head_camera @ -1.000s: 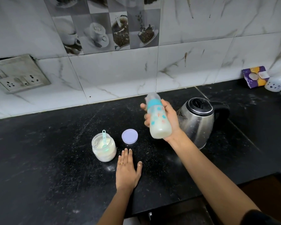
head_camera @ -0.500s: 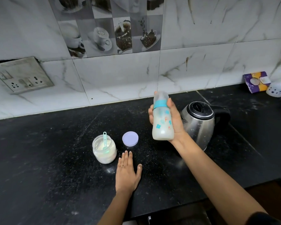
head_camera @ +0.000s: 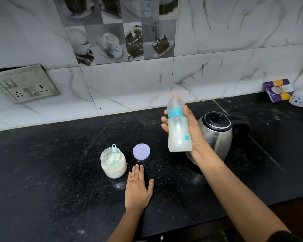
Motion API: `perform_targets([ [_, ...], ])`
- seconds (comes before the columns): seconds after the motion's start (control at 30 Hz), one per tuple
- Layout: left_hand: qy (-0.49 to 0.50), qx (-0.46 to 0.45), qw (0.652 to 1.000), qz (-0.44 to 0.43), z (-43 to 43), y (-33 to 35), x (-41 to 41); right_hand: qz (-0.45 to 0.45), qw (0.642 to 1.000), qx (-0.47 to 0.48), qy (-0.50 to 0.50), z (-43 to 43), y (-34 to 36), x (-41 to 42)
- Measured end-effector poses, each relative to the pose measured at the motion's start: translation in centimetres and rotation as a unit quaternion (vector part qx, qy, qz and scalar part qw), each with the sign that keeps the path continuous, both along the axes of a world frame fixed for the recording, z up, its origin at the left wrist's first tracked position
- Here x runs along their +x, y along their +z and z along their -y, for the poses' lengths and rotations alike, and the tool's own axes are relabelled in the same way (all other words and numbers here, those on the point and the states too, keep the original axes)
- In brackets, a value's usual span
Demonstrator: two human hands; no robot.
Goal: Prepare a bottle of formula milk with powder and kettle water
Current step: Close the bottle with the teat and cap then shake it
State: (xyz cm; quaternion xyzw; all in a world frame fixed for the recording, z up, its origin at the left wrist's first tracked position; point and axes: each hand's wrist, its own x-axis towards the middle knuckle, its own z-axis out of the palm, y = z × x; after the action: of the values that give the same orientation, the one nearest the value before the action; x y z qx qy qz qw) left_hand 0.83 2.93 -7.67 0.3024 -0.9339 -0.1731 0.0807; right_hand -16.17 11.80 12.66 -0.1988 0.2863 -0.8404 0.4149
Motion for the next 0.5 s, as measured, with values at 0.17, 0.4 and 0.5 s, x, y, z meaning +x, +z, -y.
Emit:
perform_targets([
  [0.17,0.000,-0.003,1.000,0.004,-0.1,0.1,0.0,0.093,0.995,0.045,-0.013,0.4,0.2,0.4],
  [0.4,-0.001,-0.006,1.000,0.001,0.0,-0.1,0.0,0.121,0.990,0.054,-0.040,0.3,-0.2,0.0],
  [0.5,0.000,-0.002,1.000,-0.006,-0.1,-0.1,0.0,0.066,0.992,0.111,-0.009,0.0,-1.2,0.0],
])
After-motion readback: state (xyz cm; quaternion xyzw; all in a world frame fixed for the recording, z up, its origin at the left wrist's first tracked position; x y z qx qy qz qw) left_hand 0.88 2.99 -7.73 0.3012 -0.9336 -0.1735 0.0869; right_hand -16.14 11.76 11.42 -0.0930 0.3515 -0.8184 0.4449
